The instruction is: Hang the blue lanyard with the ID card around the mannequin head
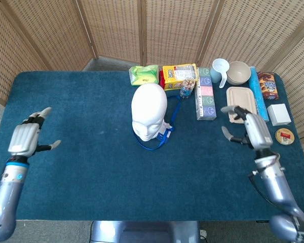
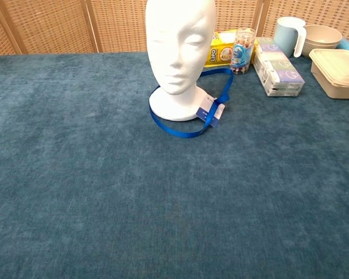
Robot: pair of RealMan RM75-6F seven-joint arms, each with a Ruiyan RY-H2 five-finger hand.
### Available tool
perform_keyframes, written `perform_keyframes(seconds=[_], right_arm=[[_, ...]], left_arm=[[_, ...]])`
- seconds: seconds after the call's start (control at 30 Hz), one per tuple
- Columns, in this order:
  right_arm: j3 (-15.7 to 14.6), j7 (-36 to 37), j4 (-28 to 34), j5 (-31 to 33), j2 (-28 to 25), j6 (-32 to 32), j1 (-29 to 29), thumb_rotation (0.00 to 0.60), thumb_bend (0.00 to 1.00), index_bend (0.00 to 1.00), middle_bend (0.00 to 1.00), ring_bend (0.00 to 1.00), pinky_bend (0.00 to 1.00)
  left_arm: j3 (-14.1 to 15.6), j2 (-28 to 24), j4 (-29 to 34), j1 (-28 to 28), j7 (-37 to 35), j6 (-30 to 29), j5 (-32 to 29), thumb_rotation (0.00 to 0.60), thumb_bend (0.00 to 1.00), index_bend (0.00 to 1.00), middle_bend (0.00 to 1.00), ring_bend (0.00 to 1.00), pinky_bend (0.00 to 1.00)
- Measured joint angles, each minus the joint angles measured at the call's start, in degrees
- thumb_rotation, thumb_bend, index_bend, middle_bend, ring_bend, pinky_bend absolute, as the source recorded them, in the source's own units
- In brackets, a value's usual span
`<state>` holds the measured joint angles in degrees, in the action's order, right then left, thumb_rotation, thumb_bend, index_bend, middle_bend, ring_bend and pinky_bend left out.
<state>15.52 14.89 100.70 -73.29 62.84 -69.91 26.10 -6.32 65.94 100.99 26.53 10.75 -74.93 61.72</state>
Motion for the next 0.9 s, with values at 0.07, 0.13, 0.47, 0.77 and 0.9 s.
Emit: perform_keyframes(seconds=[0.07,0.13,0.47,0.77,0.9], right_arm=[[-1.6,-1.2,0.9,-1.0,-0.4,-1.6,-1.9,0.6,0.39,0.32,0.35,0.33,0.38],[-3.0,-2.4,2.1,-1.9,-0.9,-3.5,-3.7,0.6,0.39,0.32,0.35,0.34,0.38],[-8.0,-13.0,4.2,-5.1,-2.2,-10.8,-10.6,0.6,0.39,0.37,0.41,0.41,0.4],[-11.3,-24.2,3.7,-7.3,-0.6,-18.9,-16.4,0.6,0.39,0.42,0.47,0.47,0.43],[-12.8,-27.6,3.9,-8.6,0.0,-20.6,-18.8,0.6,0.39,0.43,0.48,0.47,0.43]], left_arm=[[1.7,-0.3,0.1,-2.1,-0.6,-1.1,1.2,0.516,0.17,0.07,0.18,0.14,0.27],[3.0,-0.6,0.1,-4.1,-1.2,-2.4,3.0,0.516,0.17,0.08,0.18,0.14,0.26],[7.2,-2.1,-0.3,-12.8,-5.2,-9.3,8.2,0.516,0.16,0.21,0.2,0.14,0.26],[8.7,-1.5,-0.6,-20.2,-7.0,-18.9,14.7,0.516,0.16,0.29,0.26,0.18,0.26],[9.5,-1.5,0.0,-22.3,-7.2,-20.2,16.6,0.515,0.16,0.3,0.27,0.19,0.26]])
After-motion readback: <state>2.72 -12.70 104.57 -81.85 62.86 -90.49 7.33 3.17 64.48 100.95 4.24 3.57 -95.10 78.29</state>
